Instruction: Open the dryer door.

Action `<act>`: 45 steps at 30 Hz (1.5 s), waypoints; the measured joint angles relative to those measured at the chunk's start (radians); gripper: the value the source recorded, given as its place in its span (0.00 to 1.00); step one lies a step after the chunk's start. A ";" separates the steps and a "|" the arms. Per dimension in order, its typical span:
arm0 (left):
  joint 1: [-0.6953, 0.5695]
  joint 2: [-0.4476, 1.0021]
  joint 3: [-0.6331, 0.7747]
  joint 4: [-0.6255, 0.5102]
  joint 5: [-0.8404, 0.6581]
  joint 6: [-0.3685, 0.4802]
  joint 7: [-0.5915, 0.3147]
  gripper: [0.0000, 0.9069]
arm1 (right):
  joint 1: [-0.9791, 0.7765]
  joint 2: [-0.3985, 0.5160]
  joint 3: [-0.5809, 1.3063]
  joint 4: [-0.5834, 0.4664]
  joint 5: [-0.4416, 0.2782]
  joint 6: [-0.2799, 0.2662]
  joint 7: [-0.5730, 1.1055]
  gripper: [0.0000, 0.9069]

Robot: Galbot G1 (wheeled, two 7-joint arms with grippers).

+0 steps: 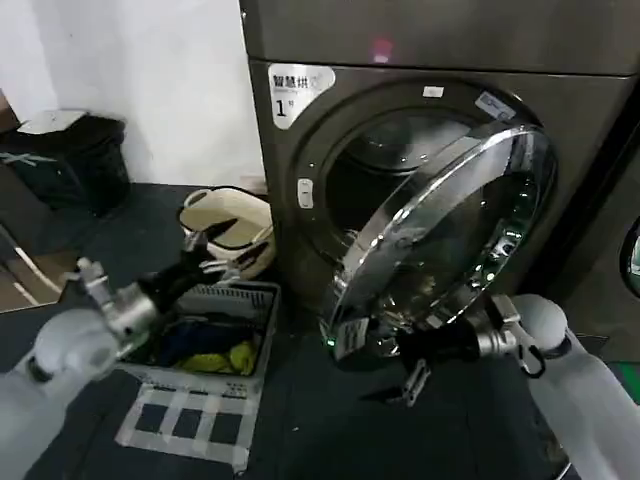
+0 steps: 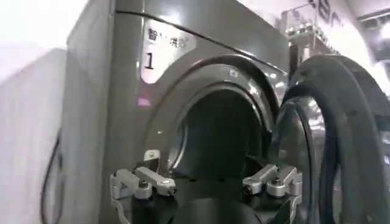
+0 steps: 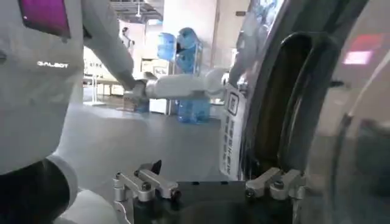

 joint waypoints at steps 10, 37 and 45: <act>-0.212 -0.063 0.217 0.061 -0.005 0.004 -0.002 1.00 | -0.149 -0.012 0.209 -0.017 0.024 -0.005 0.001 1.00; -0.354 -0.200 0.488 0.093 0.046 0.002 -0.002 1.00 | -0.333 0.110 0.960 -0.219 -0.113 0.041 0.158 1.00; -0.359 -0.222 0.530 0.091 0.055 0.000 0.021 1.00 | -0.381 0.100 1.113 -0.249 -0.063 0.028 0.437 1.00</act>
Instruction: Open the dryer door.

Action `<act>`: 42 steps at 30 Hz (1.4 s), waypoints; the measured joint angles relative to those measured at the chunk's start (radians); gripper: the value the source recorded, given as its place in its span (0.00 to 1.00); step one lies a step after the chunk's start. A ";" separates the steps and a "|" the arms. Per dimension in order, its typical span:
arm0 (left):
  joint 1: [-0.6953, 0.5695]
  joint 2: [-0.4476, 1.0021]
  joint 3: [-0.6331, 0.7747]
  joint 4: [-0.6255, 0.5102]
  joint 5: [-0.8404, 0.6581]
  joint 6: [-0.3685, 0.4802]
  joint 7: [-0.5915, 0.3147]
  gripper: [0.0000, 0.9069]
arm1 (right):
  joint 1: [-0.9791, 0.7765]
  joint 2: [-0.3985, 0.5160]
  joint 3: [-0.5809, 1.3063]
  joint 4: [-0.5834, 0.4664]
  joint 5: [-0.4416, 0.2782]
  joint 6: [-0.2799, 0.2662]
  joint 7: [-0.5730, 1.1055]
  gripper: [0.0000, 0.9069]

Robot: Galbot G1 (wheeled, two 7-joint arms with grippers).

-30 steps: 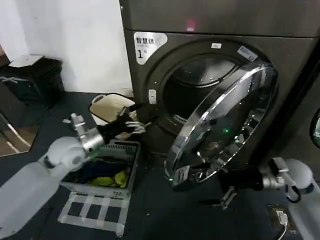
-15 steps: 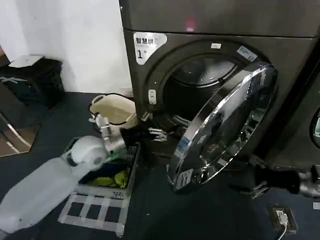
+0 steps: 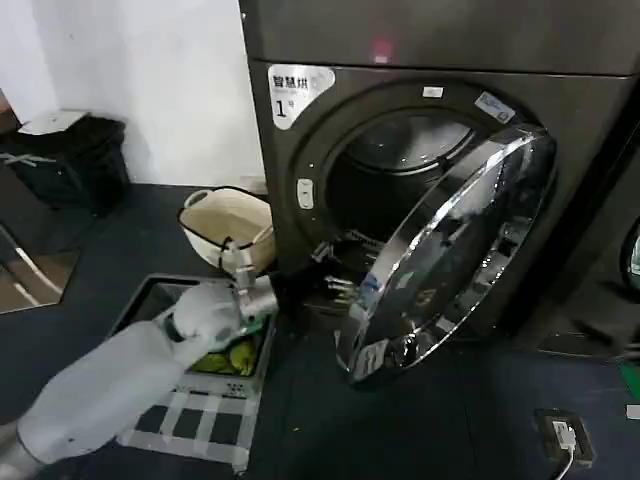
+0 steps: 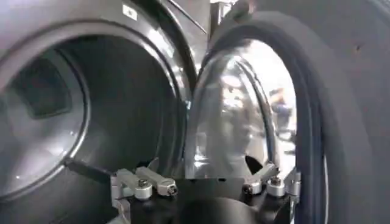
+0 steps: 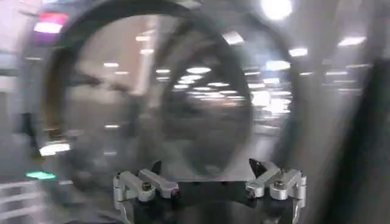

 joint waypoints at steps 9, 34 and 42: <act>-0.029 -0.029 0.067 -0.008 -0.002 -0.001 0.009 1.00 | -0.038 -0.010 0.122 -0.002 -0.010 -0.056 0.390 1.00; -0.198 -0.251 0.301 0.065 -0.053 -0.022 0.010 1.00 | -0.250 -0.037 0.464 0.016 -0.126 -0.227 0.800 1.00; -0.218 -0.366 0.358 0.134 -0.009 -0.044 0.007 1.00 | -0.300 -0.037 0.573 0.052 -0.158 -0.216 0.777 1.00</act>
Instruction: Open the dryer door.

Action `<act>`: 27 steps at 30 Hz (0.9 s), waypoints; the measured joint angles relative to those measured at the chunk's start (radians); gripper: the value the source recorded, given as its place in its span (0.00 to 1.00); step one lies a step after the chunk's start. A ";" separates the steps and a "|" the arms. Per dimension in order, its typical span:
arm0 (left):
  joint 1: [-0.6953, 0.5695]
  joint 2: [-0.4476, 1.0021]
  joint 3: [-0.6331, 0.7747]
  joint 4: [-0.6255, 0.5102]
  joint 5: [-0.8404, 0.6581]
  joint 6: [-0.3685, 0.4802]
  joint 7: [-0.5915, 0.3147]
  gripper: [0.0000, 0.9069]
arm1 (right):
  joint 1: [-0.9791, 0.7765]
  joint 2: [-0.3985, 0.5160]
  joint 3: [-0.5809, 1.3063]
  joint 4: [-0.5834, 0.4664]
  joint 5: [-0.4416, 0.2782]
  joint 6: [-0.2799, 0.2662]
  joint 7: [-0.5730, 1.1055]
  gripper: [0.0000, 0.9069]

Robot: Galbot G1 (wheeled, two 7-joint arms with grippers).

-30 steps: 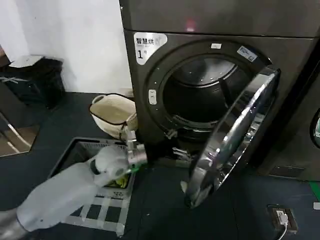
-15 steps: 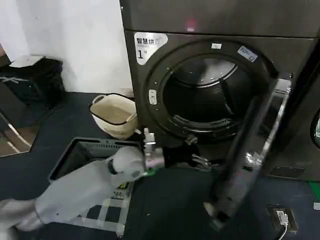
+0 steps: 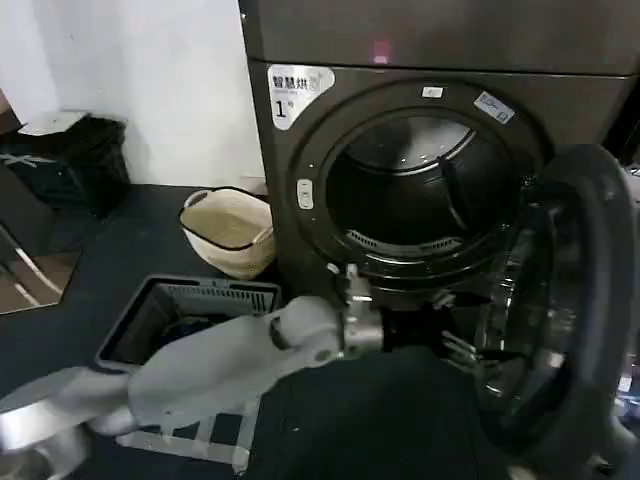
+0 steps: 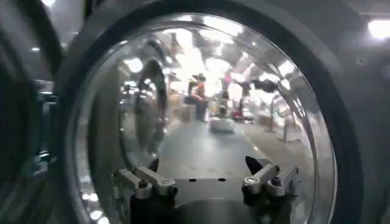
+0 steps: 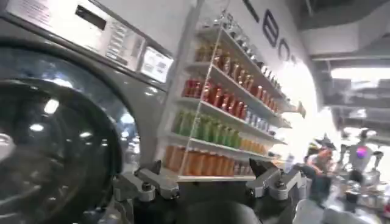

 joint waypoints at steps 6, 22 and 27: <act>0.006 -0.079 0.025 0.061 0.066 -0.054 0.002 1.00 | -0.013 -0.002 0.048 0.005 0.003 0.013 0.028 1.00; 0.024 -0.291 0.062 0.230 0.199 -0.122 -0.042 1.00 | -0.030 0.014 0.096 -0.003 0.008 0.028 0.011 1.00; 0.023 -0.348 0.061 0.281 0.192 -0.119 -0.059 1.00 | -0.040 0.022 0.109 0.001 0.018 0.015 0.015 1.00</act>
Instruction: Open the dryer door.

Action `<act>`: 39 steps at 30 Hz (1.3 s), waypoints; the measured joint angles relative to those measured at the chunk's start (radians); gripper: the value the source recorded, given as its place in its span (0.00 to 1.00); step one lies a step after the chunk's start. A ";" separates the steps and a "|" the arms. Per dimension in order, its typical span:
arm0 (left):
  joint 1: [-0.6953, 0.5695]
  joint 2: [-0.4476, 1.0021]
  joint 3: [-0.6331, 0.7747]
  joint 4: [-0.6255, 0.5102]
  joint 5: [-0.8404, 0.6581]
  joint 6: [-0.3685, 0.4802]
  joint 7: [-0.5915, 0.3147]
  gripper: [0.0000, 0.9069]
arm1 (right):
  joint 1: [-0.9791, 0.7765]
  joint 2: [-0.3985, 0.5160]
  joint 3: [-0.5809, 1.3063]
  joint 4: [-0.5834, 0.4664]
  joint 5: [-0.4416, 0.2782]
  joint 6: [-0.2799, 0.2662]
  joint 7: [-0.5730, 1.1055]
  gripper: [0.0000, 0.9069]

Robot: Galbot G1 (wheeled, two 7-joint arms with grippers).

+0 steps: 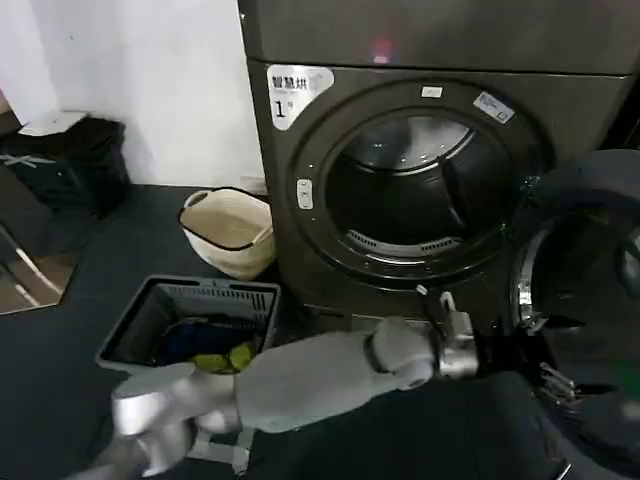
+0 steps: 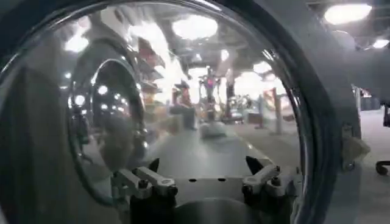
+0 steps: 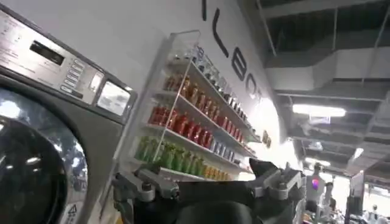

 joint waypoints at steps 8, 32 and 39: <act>0.015 -0.042 -0.018 0.080 -0.023 -0.005 -0.023 1.00 | -0.016 0.015 0.025 0.013 0.026 -0.033 0.005 1.00; 0.046 -0.041 -0.074 0.185 0.046 -0.084 -0.081 1.00 | -0.031 0.017 0.057 0.018 0.046 -0.049 0.006 1.00; 0.047 -0.041 -0.103 0.143 0.043 -0.121 -0.101 1.00 | -0.034 0.009 0.074 0.013 0.026 -0.031 -0.003 1.00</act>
